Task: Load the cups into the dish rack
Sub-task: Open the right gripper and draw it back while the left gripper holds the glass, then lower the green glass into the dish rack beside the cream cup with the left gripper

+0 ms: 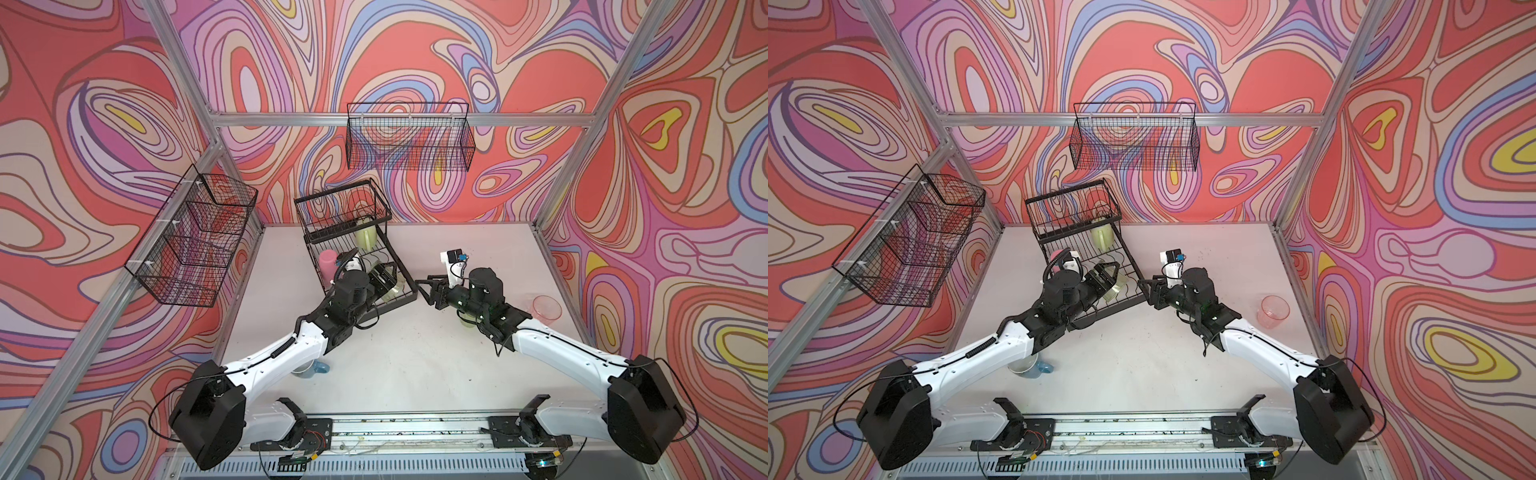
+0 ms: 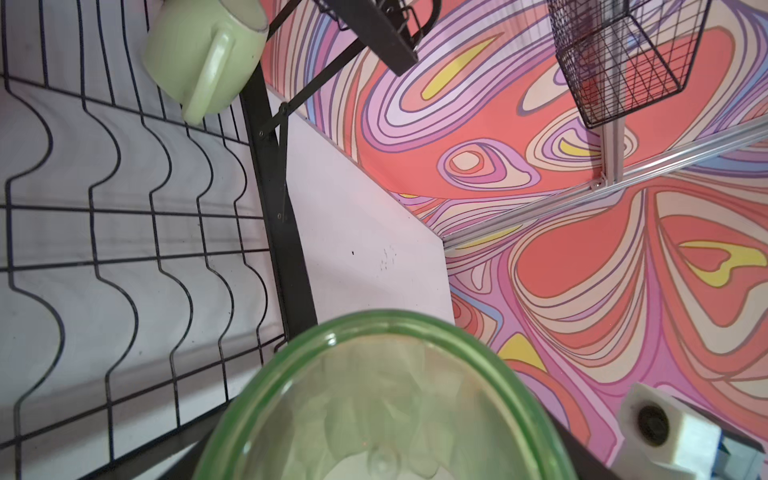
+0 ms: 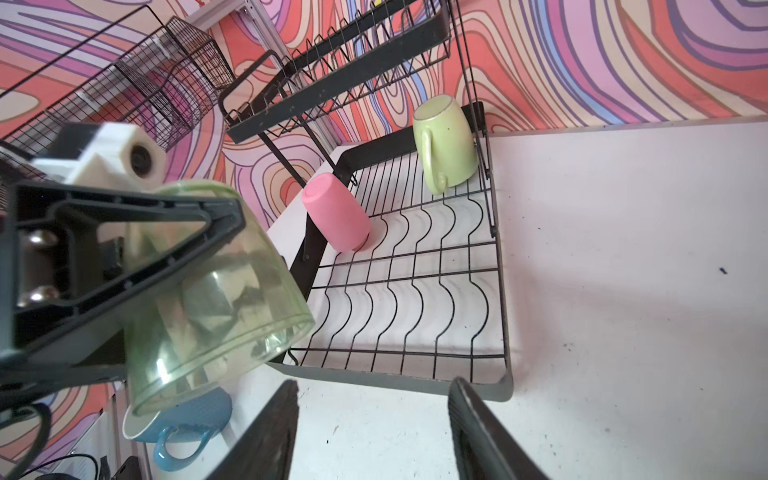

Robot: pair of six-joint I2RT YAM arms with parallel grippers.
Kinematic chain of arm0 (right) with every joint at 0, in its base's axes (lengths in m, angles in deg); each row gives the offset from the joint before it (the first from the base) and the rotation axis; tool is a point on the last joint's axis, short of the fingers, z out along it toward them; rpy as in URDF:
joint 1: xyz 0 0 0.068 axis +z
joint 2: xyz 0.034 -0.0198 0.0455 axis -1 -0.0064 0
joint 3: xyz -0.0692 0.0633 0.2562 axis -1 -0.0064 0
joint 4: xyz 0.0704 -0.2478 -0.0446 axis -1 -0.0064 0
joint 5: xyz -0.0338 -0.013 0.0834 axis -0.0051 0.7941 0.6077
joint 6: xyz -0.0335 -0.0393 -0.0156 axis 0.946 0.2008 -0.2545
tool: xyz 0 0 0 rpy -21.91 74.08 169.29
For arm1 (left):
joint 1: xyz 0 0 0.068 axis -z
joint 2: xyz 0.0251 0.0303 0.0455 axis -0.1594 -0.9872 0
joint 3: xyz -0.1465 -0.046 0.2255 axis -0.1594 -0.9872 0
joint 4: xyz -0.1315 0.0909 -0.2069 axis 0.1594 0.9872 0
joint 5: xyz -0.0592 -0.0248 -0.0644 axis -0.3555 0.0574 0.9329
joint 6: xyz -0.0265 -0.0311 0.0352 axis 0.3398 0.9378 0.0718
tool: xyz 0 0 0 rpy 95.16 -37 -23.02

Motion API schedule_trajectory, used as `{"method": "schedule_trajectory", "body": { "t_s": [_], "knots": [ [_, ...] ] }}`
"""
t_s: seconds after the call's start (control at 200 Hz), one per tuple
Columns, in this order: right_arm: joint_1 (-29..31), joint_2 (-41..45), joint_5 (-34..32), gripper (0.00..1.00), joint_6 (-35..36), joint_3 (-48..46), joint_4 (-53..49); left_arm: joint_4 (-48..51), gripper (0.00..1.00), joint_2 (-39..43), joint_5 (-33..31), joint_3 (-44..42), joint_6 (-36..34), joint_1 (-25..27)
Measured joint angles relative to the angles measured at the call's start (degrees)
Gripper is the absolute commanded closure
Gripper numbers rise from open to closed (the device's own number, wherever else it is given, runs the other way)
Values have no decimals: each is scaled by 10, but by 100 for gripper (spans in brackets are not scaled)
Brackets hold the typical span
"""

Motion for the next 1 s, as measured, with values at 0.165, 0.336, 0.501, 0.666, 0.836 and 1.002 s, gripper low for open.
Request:
{"method": "schedule_trajectory", "body": {
  "t_s": [0.165, 0.336, 0.501, 0.666, 0.836, 1.002],
  "knots": [
    [-5, -5, -11, 41, -1, 15, -30, 9, 28, -22, -9, 34, -105, 0],
    [-30, -7, -19, 41, -12, 17, -56, 0, 26, -56, -27, 35, -206, 0],
    [-59, -5, -19, 42, -20, 17, -66, -40, 25, -105, -41, 35, -295, 0],
    [-77, 7, -18, 43, -23, 10, -66, -96, 25, -160, -62, 35, -369, 0],
    [-83, 11, -12, 44, -20, 5, -62, -151, 24, -212, -77, 37, -416, -5],
    [-85, 7, 5, 44, -10, 5, -49, -197, 23, -247, -88, 40, -440, -16]
  ]
}}
